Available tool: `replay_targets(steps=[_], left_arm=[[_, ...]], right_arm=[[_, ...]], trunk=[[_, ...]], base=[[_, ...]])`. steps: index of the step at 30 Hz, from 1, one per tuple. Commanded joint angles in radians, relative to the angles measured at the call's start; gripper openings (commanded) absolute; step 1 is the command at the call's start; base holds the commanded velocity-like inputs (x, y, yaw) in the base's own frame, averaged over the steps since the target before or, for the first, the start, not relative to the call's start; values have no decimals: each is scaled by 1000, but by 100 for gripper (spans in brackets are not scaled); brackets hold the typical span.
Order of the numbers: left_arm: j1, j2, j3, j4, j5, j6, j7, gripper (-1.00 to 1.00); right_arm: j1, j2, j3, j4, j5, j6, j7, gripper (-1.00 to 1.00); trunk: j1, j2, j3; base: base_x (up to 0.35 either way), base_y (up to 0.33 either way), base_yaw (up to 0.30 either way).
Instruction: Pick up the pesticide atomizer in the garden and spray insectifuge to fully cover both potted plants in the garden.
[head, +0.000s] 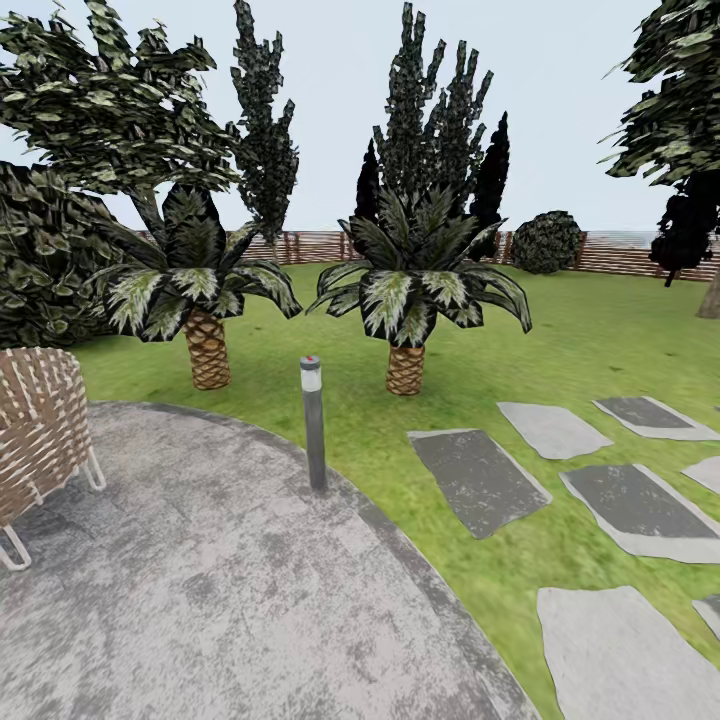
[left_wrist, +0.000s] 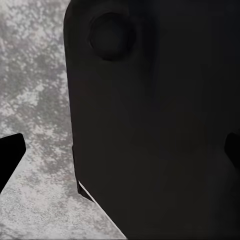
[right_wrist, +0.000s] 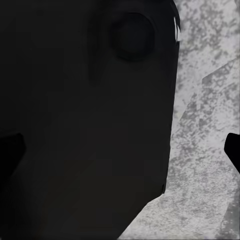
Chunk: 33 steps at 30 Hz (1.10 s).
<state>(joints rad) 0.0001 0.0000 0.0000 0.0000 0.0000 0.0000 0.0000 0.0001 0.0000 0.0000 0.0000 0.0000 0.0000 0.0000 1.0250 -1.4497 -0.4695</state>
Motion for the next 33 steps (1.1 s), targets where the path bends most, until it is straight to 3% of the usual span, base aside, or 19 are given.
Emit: replay_targets(steps=[1,17,27,28,30,33], left_arm=[[0,0,0,0,0,0,0,100],[0,7,-4,-7,-1,-2,-2,100],[-20,2,-3,-64,8,-58,-1,100],[-51,2,-3,-267,9,-323,-1,100],[-100,1,-3,-294,10,-327,-1,100],[-161,1,-3,-307,9,-329,-2,100]], right_arm=[[0,0,0,0,0,0,0,100],[-3,12,-2,-64,1,-10,5,100],[-15,-27,-7,-121,1,-66,-33,100],[-20,-31,-7,-423,1,-390,-223,100],[-29,-39,-8,-484,0,-393,-284,100],[-35,-61,-8,-501,-1,-394,-305,100]], trunk=[[0,0,0],[0,0,0],[0,0,0],[0,0,0],[0,0,0],[0,0,0]], base=[[0,0,0],[0,0,0],[0,0,0],[0,0,0],[0,0,0],[0,0,0]])
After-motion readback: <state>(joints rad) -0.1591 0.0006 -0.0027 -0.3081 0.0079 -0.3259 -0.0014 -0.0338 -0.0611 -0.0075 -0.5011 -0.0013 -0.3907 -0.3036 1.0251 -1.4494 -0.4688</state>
